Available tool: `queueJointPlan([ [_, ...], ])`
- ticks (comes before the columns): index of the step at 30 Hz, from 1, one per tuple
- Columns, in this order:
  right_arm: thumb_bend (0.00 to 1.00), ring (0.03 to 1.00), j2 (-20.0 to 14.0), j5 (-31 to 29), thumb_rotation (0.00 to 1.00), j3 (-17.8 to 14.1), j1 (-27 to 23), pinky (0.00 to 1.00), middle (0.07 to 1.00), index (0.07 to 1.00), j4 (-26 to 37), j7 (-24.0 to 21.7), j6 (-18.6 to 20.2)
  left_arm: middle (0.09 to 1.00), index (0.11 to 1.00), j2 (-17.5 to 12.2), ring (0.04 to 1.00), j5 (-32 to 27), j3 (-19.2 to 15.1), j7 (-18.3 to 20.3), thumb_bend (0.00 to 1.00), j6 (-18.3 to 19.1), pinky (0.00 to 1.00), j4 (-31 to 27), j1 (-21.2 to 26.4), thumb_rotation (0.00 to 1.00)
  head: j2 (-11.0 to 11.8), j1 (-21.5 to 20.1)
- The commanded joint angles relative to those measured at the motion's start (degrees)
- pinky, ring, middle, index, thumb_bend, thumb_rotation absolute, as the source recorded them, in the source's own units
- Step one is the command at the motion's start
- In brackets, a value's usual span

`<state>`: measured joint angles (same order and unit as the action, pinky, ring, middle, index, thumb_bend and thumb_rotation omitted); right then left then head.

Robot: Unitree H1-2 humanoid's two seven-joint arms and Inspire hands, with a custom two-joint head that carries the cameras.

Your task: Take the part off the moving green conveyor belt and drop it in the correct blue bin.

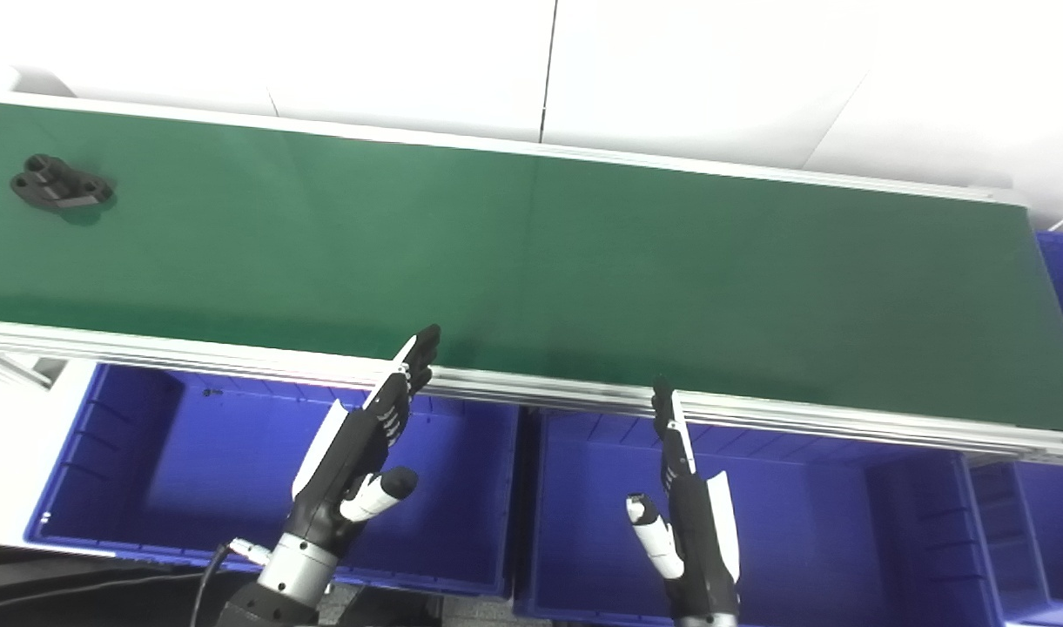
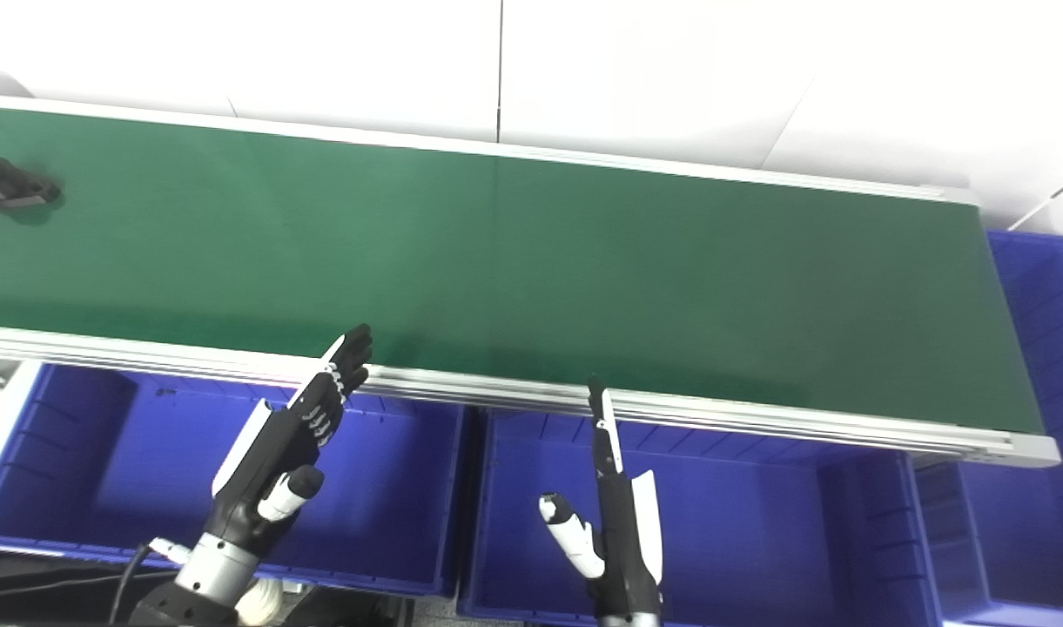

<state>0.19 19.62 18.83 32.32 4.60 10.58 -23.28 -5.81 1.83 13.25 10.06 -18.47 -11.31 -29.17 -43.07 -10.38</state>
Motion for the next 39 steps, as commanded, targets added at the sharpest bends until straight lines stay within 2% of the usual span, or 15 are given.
queueJointPlan([
  [1,0.79,1.000,-1.11,1.28,1.00,0.50,-0.41,0.99,1.000,1.000,1.98,1.67,-3.61,1.000,1.000,0.88,1.000,1.12,-0.29,-1.37,0.97,-3.48,1.00,-1.19,-0.64,0.86,-0.03,0.37],
  [5,0.82,0.996,-3.50,2.51,1.00,1.71,-1.69,0.96,1.000,1.000,2.09,1.80,-3.63,1.000,1.000,1.72,1.000,1.86,-0.31,-2.13,0.98,-4.19,1.00,-1.44,-1.31,0.87,0.05,1.35],
  [10,0.86,0.999,-5.12,0.90,0.99,3.25,-3.12,0.97,1.000,1.000,1.50,0.40,-3.60,1.000,1.000,2.16,1.000,1.26,-0.02,-2.29,0.98,-4.19,1.00,-1.22,-1.62,0.86,0.18,3.32],
  [20,0.85,0.975,-3.62,-0.72,0.97,4.50,-4.44,0.95,0.993,1.000,-0.94,0.75,-3.54,1.000,1.000,1.72,1.000,1.00,0.32,-1.83,0.99,-3.18,1.00,-1.45,-1.85,0.86,-0.16,3.11],
  [24,0.84,0.954,-3.63,-1.38,0.97,4.71,-4.34,0.94,0.982,1.000,-0.83,0.34,-3.54,1.000,1.000,1.78,1.000,0.77,0.62,-1.75,1.00,-1.29,1.00,-1.82,-2.09,0.85,-0.16,3.09],
  [39,0.85,0.951,-3.67,-0.88,0.98,4.36,-3.61,0.94,0.984,1.000,-0.97,1.18,-3.60,1.000,1.000,1.86,1.000,1.09,0.81,-1.96,1.00,-1.55,1.00,-1.18,-1.71,0.83,0.18,2.95],
])
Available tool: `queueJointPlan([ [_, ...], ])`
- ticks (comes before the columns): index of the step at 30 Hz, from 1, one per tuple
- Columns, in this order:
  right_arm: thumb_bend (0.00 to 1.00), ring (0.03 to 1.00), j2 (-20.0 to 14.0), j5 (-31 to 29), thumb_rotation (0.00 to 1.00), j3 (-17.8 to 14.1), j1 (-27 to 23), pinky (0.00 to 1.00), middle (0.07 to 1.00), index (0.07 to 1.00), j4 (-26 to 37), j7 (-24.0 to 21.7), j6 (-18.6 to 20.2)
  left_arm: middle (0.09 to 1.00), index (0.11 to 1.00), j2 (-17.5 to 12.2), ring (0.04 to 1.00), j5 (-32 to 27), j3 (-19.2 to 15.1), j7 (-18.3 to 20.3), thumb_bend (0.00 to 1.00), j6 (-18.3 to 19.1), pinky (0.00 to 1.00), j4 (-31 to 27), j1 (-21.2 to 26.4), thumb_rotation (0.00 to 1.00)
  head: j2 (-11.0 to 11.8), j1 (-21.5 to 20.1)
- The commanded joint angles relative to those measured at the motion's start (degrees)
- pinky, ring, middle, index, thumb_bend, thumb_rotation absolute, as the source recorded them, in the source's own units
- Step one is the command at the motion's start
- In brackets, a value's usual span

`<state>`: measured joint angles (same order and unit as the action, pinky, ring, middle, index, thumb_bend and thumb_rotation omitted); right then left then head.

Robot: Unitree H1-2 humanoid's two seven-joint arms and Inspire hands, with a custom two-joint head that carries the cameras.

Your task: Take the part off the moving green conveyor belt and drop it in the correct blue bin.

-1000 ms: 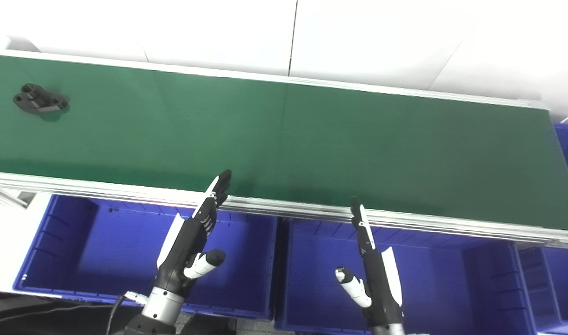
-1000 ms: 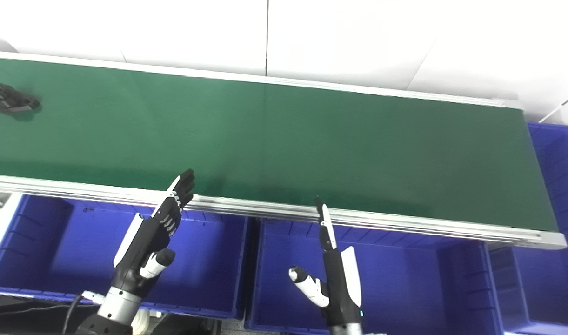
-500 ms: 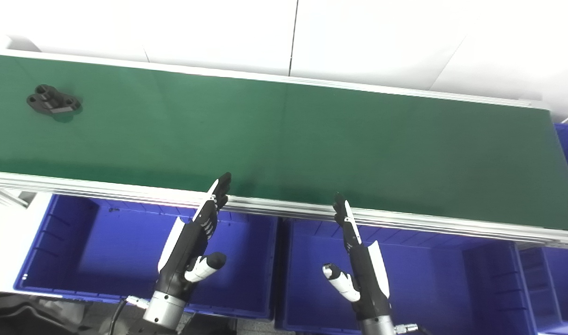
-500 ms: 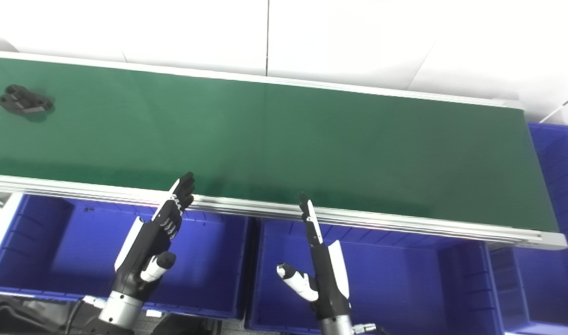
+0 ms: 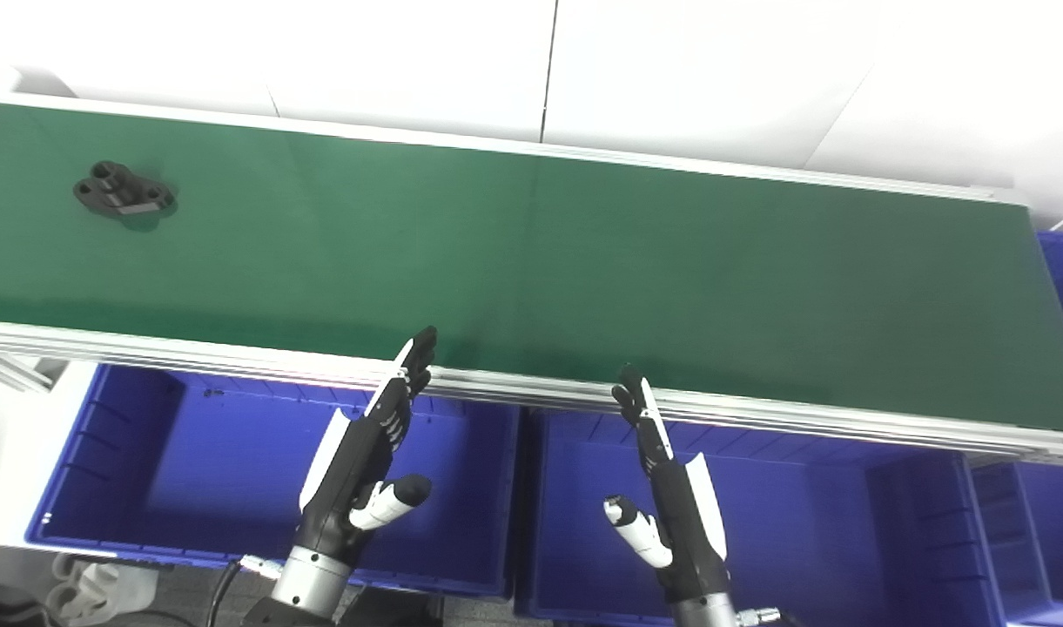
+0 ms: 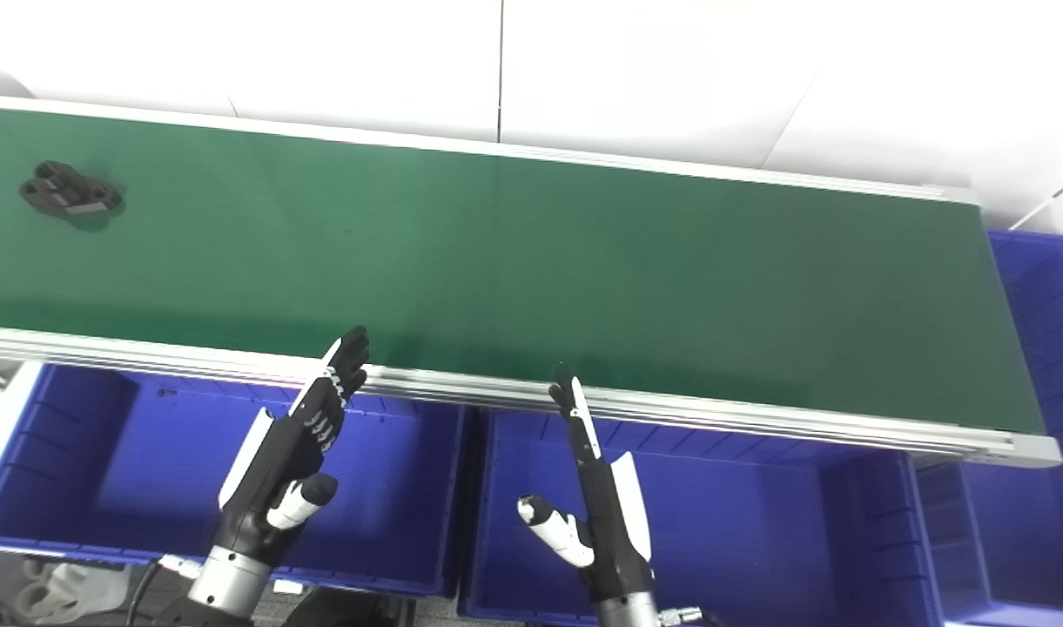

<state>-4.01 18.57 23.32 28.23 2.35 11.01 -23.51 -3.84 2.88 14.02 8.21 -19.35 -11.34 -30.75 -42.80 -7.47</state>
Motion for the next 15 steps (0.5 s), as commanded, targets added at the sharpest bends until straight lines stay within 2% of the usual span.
queueJointPlan([
  [1,0.84,0.951,0.61,0.29,0.99,-0.23,0.70,0.94,0.984,1.000,1.43,0.95,-3.37,1.000,1.000,-0.17,1.000,0.09,0.08,-0.05,1.00,-0.80,1.00,-1.05,-0.12,0.84,-0.08,0.04],
  [15,0.84,0.960,0.56,-0.79,0.98,0.35,1.41,0.95,0.977,1.000,1.61,0.03,-3.31,1.000,1.000,-0.74,1.000,-0.50,0.21,0.32,1.00,-1.11,1.00,-0.94,-0.25,0.84,0.00,-0.37],
])
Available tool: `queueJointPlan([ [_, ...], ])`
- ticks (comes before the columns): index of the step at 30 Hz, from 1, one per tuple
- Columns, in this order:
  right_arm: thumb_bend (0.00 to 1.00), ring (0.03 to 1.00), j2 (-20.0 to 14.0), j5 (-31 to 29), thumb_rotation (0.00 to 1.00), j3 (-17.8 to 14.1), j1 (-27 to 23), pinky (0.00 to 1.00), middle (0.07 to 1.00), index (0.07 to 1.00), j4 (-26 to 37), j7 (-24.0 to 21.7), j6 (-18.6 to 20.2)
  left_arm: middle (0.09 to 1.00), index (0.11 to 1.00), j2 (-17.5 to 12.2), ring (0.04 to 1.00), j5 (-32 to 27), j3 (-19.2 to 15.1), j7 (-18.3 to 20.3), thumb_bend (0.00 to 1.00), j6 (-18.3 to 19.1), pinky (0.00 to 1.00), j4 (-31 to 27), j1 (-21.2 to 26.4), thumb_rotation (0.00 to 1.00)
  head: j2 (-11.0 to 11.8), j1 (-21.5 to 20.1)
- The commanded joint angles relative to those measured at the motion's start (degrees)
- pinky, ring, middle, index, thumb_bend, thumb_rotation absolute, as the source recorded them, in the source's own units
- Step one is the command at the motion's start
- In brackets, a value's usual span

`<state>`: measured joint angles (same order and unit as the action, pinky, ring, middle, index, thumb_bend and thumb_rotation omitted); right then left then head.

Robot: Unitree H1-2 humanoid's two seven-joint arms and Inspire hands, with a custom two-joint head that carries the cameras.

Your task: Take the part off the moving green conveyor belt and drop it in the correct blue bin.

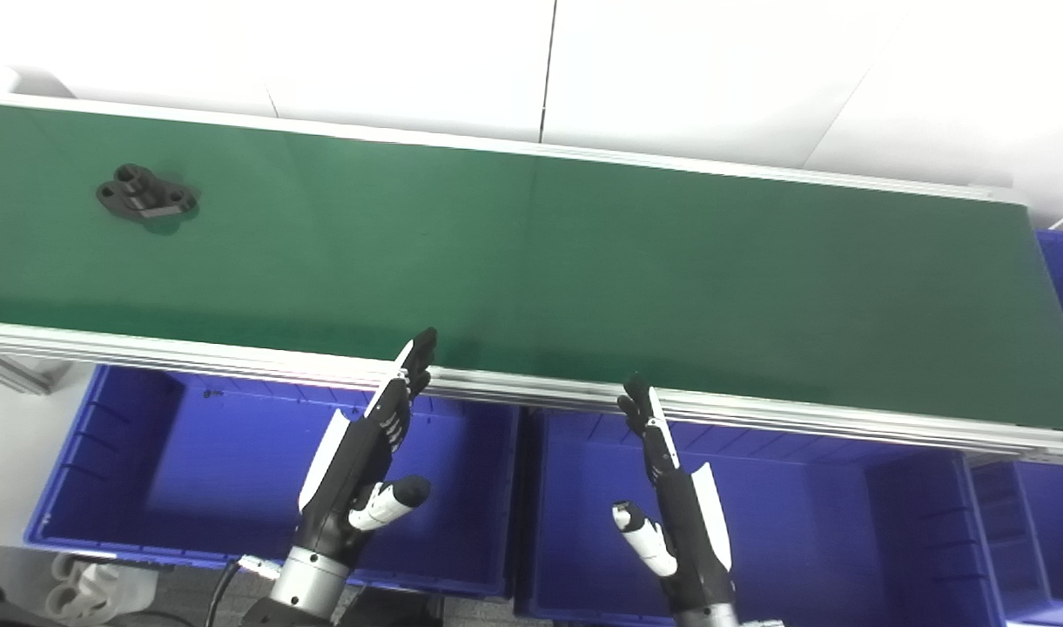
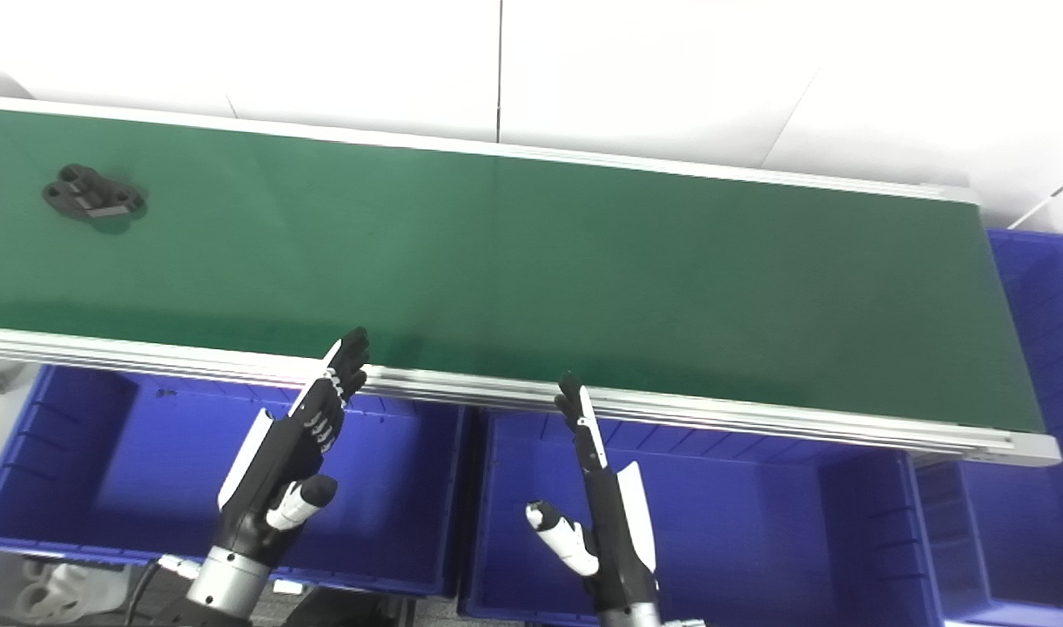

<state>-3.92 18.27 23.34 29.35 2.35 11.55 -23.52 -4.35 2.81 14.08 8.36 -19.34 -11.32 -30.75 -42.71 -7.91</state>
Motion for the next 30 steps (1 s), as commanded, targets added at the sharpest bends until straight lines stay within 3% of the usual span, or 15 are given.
queueJointPlan([
  [1,0.84,0.959,0.47,-0.46,0.98,0.35,0.26,0.95,0.976,1.000,1.57,-0.43,-3.33,1.000,1.000,-0.23,1.000,-0.41,0.15,0.16,1.00,-1.08,1.00,-0.98,-0.27,0.84,-0.08,0.07],
  [11,0.84,0.962,0.49,-0.39,0.99,0.12,0.19,0.96,0.979,1.000,1.54,-0.49,-3.27,1.000,1.000,-0.46,1.000,-0.91,0.32,0.23,1.00,-1.03,1.00,-1.22,-0.48,0.84,-0.06,0.12],
  [19,0.84,0.956,0.27,-0.53,0.99,0.28,0.10,0.96,0.981,1.000,1.00,-0.46,-3.35,1.000,1.000,-0.36,1.000,-1.17,0.50,0.11,1.00,-1.38,1.00,-0.57,-0.37,0.84,1.42,0.85],
  [30,0.87,0.947,-2.74,-2.79,0.99,1.56,-1.99,0.94,0.974,1.000,-3.28,2.19,-3.41,1.000,1.000,1.56,1.000,0.96,1.04,-1.06,1.00,-7.21,0.99,6.29,0.97,0.82,9.62,7.19],
])
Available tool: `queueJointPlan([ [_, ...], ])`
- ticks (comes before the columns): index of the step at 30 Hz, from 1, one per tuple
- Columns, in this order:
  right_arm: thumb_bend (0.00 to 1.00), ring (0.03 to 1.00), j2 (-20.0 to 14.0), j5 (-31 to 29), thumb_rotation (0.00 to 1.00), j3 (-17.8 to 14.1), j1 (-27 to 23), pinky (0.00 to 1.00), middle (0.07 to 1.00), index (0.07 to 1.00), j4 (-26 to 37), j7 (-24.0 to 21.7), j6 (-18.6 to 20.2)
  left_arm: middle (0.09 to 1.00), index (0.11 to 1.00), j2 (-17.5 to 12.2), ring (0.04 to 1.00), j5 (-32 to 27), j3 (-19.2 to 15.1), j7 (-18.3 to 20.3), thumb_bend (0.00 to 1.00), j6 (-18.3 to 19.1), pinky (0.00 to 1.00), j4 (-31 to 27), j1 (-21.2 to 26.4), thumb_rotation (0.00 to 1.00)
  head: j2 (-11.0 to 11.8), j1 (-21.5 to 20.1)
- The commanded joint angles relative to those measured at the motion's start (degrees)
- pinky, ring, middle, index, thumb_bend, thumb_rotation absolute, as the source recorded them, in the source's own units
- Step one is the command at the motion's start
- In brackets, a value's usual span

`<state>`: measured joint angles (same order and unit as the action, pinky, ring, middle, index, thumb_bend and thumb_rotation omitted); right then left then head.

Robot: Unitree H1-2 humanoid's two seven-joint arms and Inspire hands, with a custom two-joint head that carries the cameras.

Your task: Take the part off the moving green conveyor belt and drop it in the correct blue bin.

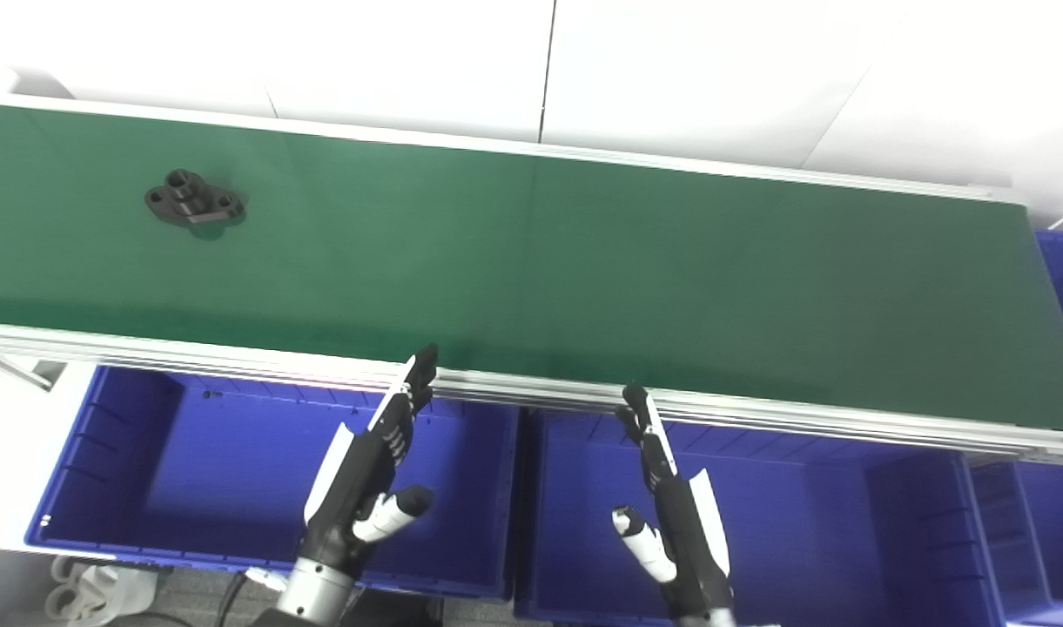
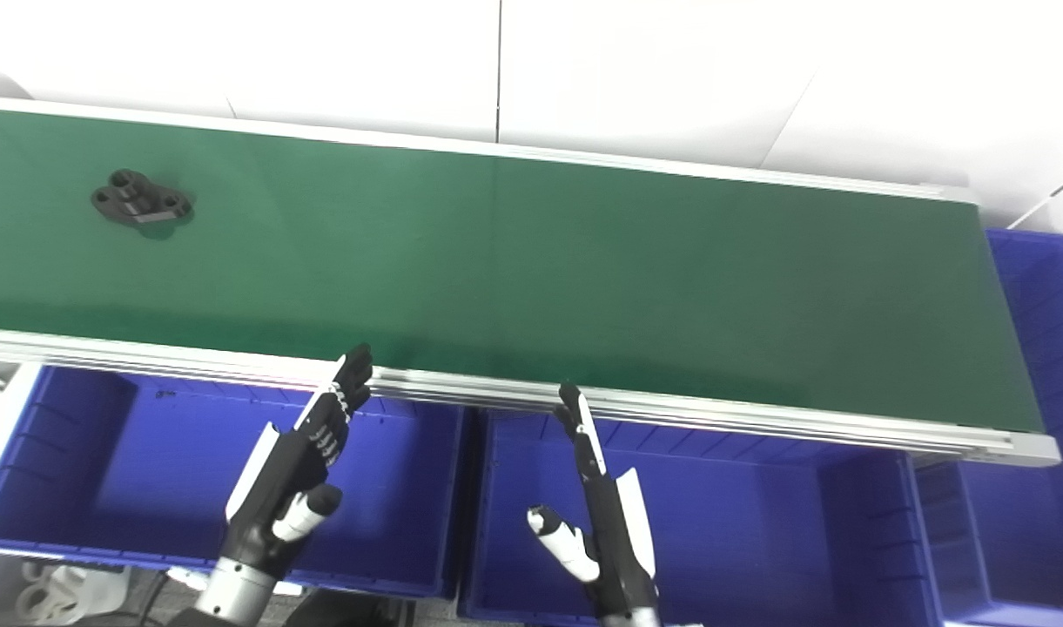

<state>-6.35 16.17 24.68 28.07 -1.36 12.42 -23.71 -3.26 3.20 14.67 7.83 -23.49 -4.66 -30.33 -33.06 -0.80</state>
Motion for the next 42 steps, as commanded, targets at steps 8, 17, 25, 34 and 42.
queueJointPlan([
  [8,0.88,0.933,-3.61,-1.47,1.00,2.87,-3.28,0.91,0.965,1.000,-2.90,5.58,-3.22,0.984,1.000,1.56,0.987,2.60,1.82,-3.19,0.99,-3.42,0.93,3.50,2.58,0.82,4.34,2.40],
  [17,0.88,0.927,-5.49,-2.44,1.00,5.90,-4.98,0.89,0.961,1.000,-4.44,9.05,-3.22,0.963,1.000,0.81,0.977,2.56,3.53,-5.53,0.98,-3.39,0.90,5.24,3.92,0.81,5.43,3.11],
  [25,0.86,0.923,-6.48,-1.90,0.99,7.41,-5.11,0.88,0.961,1.000,-3.24,11.19,-3.22,0.964,0.996,0.56,0.978,2.53,3.95,-5.69,0.98,-3.39,0.89,3.98,3.52,0.81,2.85,4.26],
  [34,0.85,0.930,-6.79,-1.76,0.99,6.90,-4.08,0.90,0.971,1.000,-0.43,10.28,-3.22,0.971,1.000,0.74,0.984,2.57,3.95,-5.30,0.98,-3.39,0.91,1.29,2.79,0.80,-2.69,3.05],
  [42,0.83,0.949,-7.20,-3.06,1.00,5.35,-3.10,0.93,0.986,1.000,1.14,7.47,-3.21,0.979,1.000,1.70,0.985,4.50,4.12,-5.26,0.98,-3.02,0.93,-0.13,2.37,0.78,-4.32,6.75],
])
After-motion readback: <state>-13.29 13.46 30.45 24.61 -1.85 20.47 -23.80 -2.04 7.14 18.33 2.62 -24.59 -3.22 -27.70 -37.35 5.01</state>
